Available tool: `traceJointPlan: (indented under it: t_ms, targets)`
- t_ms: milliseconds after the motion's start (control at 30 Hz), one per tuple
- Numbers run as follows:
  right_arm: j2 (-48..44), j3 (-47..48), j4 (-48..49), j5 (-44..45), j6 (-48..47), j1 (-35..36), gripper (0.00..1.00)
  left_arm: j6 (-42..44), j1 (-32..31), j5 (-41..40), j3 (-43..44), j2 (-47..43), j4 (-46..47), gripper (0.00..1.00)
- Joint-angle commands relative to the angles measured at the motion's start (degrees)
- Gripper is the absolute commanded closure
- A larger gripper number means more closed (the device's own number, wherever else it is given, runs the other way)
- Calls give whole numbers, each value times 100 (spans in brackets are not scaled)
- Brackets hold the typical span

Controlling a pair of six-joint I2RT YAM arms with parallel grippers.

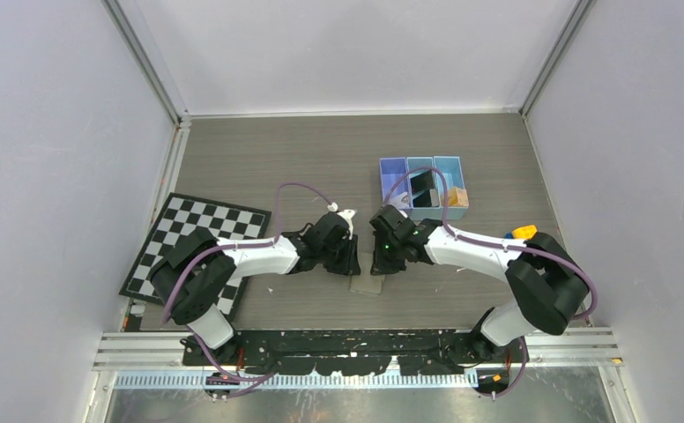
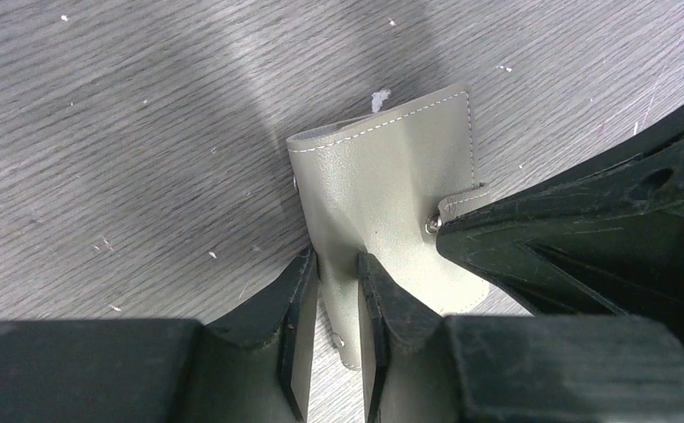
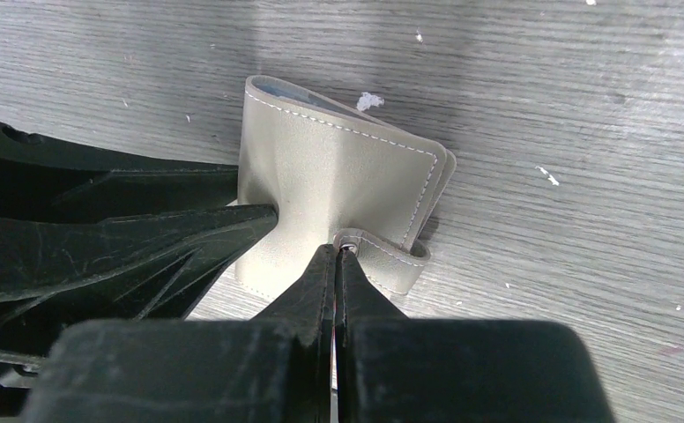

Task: Put the credit cards into the card holder
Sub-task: Close the card holder at the center of the board.

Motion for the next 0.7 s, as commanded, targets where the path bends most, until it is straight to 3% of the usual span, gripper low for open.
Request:
traceJointPlan:
  t_ms: [0, 667]
  targets:
    - [385, 123, 272, 18, 46, 30, 100, 159, -21, -160, 4, 158, -294, 78]
    - [1402, 685, -500, 230, 381, 33, 100, 29, -21, 43, -257, 205, 86, 80]
